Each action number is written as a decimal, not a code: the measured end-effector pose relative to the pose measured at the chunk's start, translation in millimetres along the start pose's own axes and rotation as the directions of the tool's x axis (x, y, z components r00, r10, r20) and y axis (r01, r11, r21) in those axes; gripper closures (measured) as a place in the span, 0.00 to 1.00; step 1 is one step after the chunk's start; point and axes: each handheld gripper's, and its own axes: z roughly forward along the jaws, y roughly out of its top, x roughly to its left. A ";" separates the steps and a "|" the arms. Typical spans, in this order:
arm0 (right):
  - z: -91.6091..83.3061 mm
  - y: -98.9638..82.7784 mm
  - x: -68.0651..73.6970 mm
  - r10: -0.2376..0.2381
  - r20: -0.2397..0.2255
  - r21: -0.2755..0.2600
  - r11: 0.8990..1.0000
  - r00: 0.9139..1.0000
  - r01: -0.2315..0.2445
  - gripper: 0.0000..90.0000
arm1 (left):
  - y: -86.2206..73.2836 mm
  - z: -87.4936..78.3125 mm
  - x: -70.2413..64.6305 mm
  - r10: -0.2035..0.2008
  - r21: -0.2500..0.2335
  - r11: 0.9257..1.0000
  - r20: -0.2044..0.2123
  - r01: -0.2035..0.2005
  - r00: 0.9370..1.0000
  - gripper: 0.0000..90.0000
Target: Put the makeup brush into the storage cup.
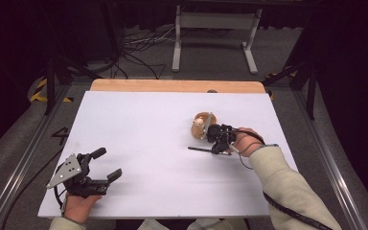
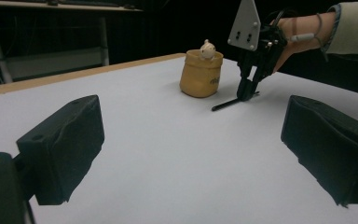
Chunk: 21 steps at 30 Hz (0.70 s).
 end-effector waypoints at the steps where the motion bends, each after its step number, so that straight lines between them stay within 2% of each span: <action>1: -0.1 -0.2 -0.2 0.000 -0.004 0.001 1.000 1.000 0.000 0.93 | 0.0 0.0 0.0 0.000 0.000 1.000 0.000 0.000 1.000 0.07; 5: -0.6 -0.2 0.6 -0.009 -0.005 0.004 1.000 1.000 0.009 0.93 | 1.2 0.2 0.8 0.004 0.007 1.000 -0.006 -0.004 1.000 0.07; 8: -2.6 -0.6 1.9 -0.017 -0.001 0.002 1.000 1.000 0.017 0.93 | 2.6 2.8 -0.1 0.024 0.011 1.000 -0.012 -0.024 1.000 0.07; 12: -10.3 -1.7 4.1 -0.023 0.013 -0.015 1.000 1.000 0.023 0.93 | 3.9 6.1 -2.0 0.028 0.019 0.999 -0.001 -0.028 1.000 0.07; 17: -22.2 -0.6 9.7 -0.048 0.024 -0.019 0.999 0.999 0.049 0.93 | 10.1 13.8 -7.1 0.079 0.045 0.996 0.041 -0.081 0.996 0.09; 19: -27.0 0.4 12.2 -0.060 0.032 -0.021 0.998 0.998 0.061 0.93 | 12.5 17.6 -9.7 0.097 0.038 0.994 0.049 -0.099 0.994 0.09; 21: -34.1 2.2 16.1 -0.072 0.040 -0.028 0.997 0.997 0.073 0.93 | 15.5 21.1 -10.8 0.095 0.043 0.994 0.074 -0.099 0.993 0.09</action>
